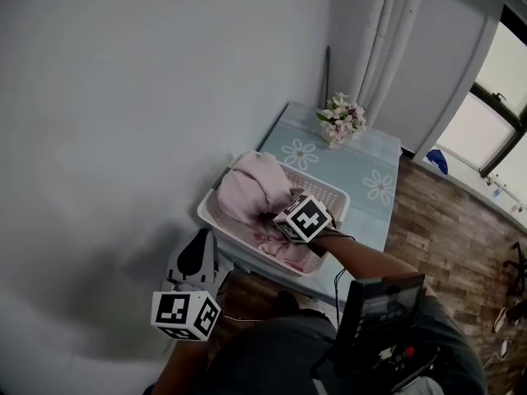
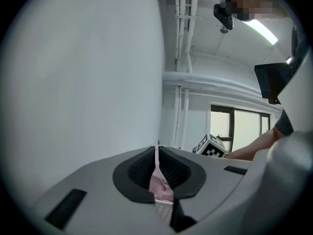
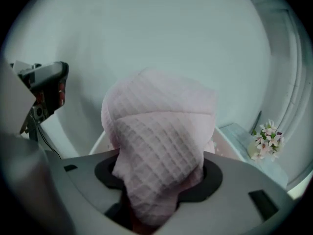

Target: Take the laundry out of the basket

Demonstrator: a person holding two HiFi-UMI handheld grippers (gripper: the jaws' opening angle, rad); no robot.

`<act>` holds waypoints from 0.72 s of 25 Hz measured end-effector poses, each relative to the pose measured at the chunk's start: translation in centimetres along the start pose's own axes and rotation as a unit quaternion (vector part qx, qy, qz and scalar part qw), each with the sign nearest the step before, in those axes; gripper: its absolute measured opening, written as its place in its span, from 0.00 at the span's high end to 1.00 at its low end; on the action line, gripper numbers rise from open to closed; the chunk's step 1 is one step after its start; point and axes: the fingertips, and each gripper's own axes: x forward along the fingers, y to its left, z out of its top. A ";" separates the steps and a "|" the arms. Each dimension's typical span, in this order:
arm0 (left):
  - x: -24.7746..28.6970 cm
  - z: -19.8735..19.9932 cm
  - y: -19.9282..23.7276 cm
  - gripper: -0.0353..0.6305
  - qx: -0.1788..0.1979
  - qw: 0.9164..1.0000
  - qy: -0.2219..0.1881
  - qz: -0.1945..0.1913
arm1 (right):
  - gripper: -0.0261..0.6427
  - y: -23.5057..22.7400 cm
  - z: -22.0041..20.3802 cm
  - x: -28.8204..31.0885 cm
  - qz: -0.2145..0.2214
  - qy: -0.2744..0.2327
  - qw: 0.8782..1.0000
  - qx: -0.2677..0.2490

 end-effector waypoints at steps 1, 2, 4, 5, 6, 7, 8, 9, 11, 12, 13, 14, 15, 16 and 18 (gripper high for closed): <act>-0.1 0.4 -0.1 0.91 -0.001 1.000 -0.003 -0.006 | 0.55 0.1 0.9 -1.1 -0.003 -0.020 1.000 0.008; -0.3 0.7 -0.4 0.91 -0.002 1.000 -0.004 -0.015 | 0.55 0.1 1.7 -2.3 -0.005 -0.040 0.999 0.016; -0.5 1.5 -0.8 0.92 -0.006 1.000 -0.008 -0.028 | 0.55 0.2 3.0 -5.1 -0.015 -0.073 0.997 0.029; -0.7 1.9 -0.9 0.93 -0.005 0.999 -0.012 -0.031 | 0.55 0.2 3.7 -6.4 -0.022 -0.087 0.995 0.031; -0.9 2.3 -1.0 0.93 -0.002 0.999 -0.017 -0.032 | 0.55 0.4 4.3 -7.7 -0.029 -0.100 0.994 0.030; -1.3 2.6 -1.2 0.93 0.001 0.999 -0.021 -0.033 | 0.55 0.8 4.8 -9.1 -0.035 -0.114 0.993 0.028; -1.7 2.8 -1.5 0.93 0.004 0.999 -0.025 -0.034 | 0.55 1.2 5.3 -10.5 -0.041 -0.127 0.991 0.026; -2.2 3.0 -2.1 0.93 0.007 0.999 -0.028 -0.036 | 0.55 1.6 5.6 -12.1 -0.046 -0.142 0.988 0.025; -3.5 3.4 -3.7 0.93 0.014 0.998 -0.033 -0.042 | 0.55 2.6 5.9 -16.0 -0.058 -0.173 0.983 0.030; -4.1 3.6 -4.8 0.93 0.018 0.998 -0.036 -0.044 | 0.55 3.1 5.9 -18.1 -0.063 -0.188 0.980 0.033; -4.8 3.8 -5.7 0.93 0.020 0.998 -0.038 -0.047 | 0.55 3.6 5.8 -20.0 -0.068 -0.202 0.976 0.036; -5.4 4.0 -6.5 0.93 0.023 0.998 -0.040 -0.049 | 0.55 4.1 5.7 -21.7 -0.073 -0.215 0.973 0.039; -5.7 4.1 -7.0 0.93 0.024 0.998 -0.042 -0.051 | 0.55 4.5 5.7 -23.1 -0.079 -0.226 0.970 0.040; -5.9 4.4 -7.2 0.93 0.025 0.997 -0.044 -0.054 | 0.55 4.9 5.8 -24.1 -0.085 -0.235 0.967 0.041; -5.7 5.0 -7.0 0.93 0.030 0.997 -0.048 -0.061 | 0.55 5.2 6.5 -25.3 -0.096 -0.251 0.962 0.040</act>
